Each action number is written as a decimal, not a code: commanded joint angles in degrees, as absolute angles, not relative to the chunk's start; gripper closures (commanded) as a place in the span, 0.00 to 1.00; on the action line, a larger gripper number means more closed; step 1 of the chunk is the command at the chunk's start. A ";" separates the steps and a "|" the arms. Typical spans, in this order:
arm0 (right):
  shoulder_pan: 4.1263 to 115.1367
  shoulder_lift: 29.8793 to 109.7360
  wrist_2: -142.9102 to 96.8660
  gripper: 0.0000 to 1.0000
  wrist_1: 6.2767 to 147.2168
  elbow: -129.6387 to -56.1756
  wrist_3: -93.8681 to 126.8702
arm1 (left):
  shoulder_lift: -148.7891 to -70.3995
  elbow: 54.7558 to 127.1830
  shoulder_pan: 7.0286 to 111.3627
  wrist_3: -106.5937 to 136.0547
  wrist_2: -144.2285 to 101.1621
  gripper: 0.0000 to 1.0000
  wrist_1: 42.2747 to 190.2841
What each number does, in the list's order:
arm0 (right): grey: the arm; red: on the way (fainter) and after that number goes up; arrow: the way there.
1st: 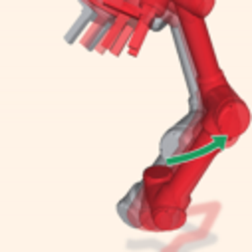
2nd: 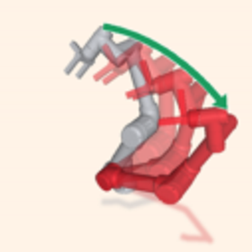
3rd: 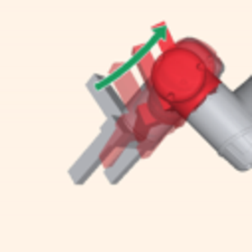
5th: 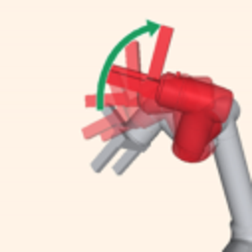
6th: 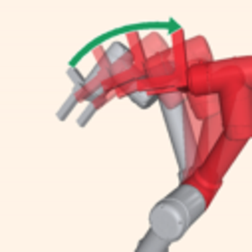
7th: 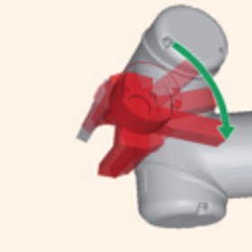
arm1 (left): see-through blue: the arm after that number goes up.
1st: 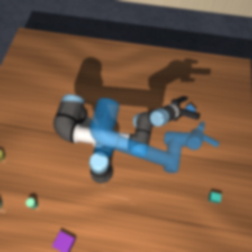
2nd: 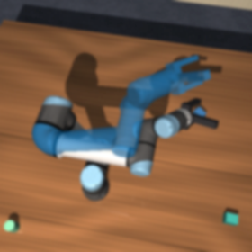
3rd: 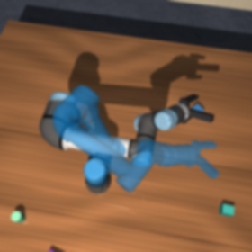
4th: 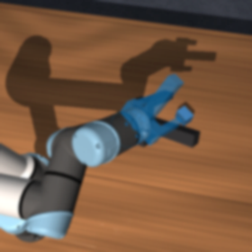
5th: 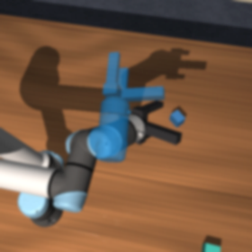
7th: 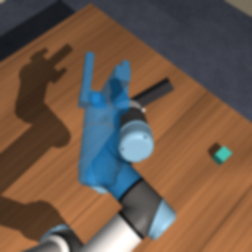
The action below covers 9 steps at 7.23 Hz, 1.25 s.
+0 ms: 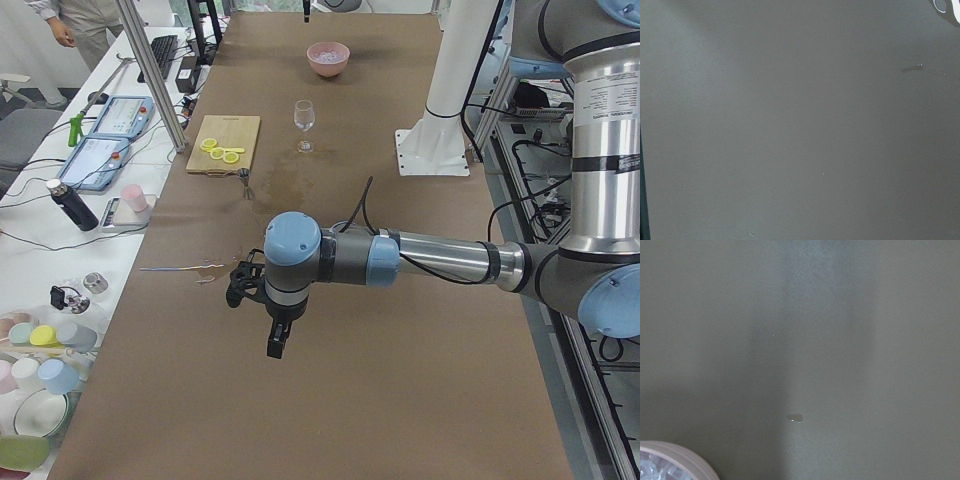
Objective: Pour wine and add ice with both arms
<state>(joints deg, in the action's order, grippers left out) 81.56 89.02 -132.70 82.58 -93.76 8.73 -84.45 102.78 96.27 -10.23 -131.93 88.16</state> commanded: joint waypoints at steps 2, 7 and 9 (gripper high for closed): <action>81.56 89.21 -135.61 0.00 82.18 -95.44 9.31 | -84.46 102.92 96.24 -10.02 -135.35 0.02 90.94; 81.39 89.38 -138.67 0.00 80.00 -95.80 9.66 | -84.55 102.83 91.62 -0.40 -146.86 0.02 105.60; 80.52 89.30 -139.04 0.00 79.45 -95.89 11.77 | -84.99 102.04 84.04 10.57 -145.99 0.02 119.29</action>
